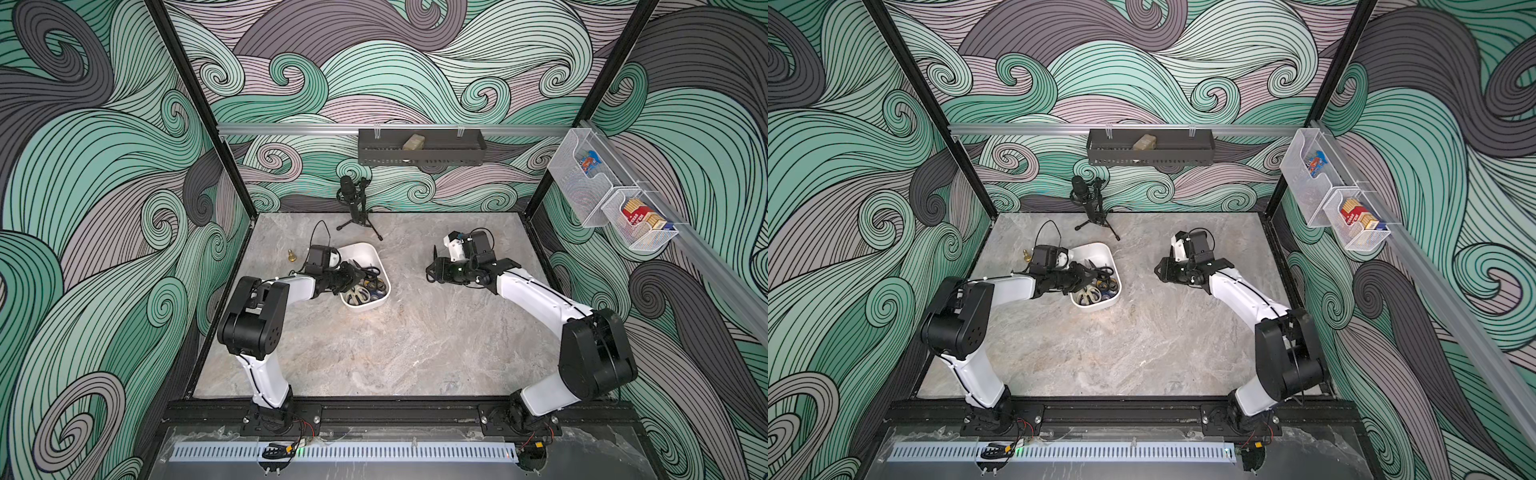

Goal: Take the scissors out of the storage box
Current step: Pick up the scissors from the storage box.

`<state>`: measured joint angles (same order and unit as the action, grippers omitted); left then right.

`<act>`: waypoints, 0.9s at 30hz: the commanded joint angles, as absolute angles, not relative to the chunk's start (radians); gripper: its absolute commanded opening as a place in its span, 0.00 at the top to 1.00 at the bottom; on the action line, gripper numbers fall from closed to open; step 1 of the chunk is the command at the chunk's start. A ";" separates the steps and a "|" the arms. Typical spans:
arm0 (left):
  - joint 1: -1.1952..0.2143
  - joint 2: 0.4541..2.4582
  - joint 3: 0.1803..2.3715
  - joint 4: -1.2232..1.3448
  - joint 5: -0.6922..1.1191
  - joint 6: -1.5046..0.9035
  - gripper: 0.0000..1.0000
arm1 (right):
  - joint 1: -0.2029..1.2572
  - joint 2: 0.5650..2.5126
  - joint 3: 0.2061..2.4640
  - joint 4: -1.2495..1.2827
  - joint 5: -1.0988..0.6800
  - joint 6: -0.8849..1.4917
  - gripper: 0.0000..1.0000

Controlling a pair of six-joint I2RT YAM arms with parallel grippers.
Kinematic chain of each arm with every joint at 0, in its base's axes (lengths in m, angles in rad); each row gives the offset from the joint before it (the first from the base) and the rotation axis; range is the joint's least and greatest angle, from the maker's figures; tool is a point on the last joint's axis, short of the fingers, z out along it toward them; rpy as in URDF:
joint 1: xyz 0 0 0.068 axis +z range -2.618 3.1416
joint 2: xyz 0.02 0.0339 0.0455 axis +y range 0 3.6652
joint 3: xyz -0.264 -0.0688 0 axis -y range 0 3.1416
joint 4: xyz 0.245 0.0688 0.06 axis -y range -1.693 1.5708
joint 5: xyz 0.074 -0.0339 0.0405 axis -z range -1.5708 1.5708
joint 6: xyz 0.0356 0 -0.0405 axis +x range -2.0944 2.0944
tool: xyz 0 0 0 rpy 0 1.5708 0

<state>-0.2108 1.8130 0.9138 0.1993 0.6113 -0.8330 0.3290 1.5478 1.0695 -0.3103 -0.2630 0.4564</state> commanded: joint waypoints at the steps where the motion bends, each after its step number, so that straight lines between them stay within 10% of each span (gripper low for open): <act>1: -0.216 1.861 0.904 0.217 0.630 -0.852 0.66 | 0.334 1.541 1.063 -0.313 -0.255 0.462 0.48; 27: -0.314 1.769 1.017 0.005 0.362 -0.958 0.66 | 0.333 1.569 1.065 -0.311 -0.258 0.436 0.47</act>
